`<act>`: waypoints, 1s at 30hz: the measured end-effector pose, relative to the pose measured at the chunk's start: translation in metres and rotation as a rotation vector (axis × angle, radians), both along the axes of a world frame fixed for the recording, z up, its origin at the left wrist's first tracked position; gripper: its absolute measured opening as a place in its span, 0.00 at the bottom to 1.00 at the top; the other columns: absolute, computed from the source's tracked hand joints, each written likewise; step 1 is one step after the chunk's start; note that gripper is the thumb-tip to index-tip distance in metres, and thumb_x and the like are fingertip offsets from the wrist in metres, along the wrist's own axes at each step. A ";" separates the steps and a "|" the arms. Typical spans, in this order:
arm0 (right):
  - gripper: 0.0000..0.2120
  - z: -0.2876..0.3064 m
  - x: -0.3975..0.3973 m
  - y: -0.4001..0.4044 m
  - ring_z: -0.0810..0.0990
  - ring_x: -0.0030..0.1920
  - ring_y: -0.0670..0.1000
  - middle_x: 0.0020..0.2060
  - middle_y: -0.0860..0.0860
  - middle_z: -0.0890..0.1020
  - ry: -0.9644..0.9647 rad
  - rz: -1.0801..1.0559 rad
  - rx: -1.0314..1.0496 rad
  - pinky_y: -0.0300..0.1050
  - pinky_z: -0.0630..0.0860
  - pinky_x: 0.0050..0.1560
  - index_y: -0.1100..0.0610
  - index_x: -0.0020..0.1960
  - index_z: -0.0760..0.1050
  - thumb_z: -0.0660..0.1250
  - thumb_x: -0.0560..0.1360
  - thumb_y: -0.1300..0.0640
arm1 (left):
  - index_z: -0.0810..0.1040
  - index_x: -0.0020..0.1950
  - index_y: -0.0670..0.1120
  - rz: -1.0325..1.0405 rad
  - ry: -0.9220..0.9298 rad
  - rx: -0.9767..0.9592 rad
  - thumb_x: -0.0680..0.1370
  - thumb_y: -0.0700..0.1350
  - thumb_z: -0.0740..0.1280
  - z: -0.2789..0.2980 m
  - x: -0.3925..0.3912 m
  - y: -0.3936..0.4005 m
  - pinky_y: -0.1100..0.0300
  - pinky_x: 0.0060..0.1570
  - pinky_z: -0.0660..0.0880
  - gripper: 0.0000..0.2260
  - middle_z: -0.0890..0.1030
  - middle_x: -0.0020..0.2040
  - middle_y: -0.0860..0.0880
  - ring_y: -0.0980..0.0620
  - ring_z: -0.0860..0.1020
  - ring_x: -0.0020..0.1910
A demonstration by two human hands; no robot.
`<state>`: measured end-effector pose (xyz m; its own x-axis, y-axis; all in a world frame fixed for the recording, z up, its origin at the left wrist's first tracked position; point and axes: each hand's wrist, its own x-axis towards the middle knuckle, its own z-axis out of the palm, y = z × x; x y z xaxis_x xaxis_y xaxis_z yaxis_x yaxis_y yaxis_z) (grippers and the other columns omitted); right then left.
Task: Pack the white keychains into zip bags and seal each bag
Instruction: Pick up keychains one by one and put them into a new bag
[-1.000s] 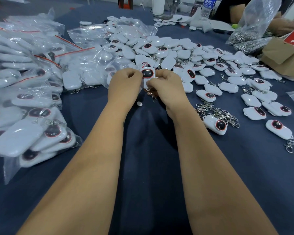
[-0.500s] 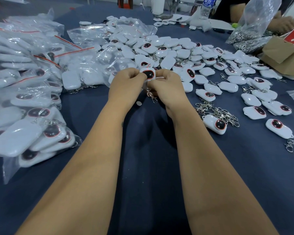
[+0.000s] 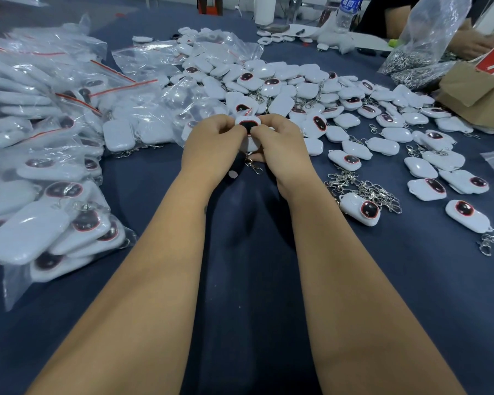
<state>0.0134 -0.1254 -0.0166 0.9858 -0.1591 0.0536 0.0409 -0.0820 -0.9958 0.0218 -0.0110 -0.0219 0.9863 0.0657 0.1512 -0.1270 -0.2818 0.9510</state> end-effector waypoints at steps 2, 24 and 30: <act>0.05 0.000 0.000 0.001 0.81 0.42 0.53 0.40 0.54 0.81 -0.002 -0.016 -0.024 0.56 0.80 0.50 0.56 0.50 0.77 0.63 0.77 0.61 | 0.79 0.44 0.43 0.000 -0.002 0.003 0.69 0.54 0.63 0.001 -0.001 0.000 0.53 0.39 0.69 0.15 0.75 0.32 0.51 0.51 0.71 0.34; 0.08 0.000 0.001 0.002 0.80 0.37 0.49 0.41 0.55 0.81 0.014 0.011 0.015 0.49 0.80 0.47 0.60 0.53 0.78 0.64 0.76 0.64 | 0.79 0.43 0.45 0.041 -0.104 0.063 0.77 0.44 0.65 0.001 -0.003 -0.002 0.74 0.21 0.67 0.05 0.77 0.35 0.53 0.66 0.74 0.25; 0.07 0.000 0.000 0.002 0.81 0.39 0.52 0.41 0.56 0.81 0.006 0.009 0.024 0.50 0.79 0.46 0.58 0.51 0.78 0.64 0.75 0.64 | 0.79 0.37 0.52 0.019 -0.065 0.011 0.76 0.49 0.66 0.003 -0.005 -0.001 0.62 0.25 0.72 0.08 0.77 0.31 0.56 0.59 0.73 0.26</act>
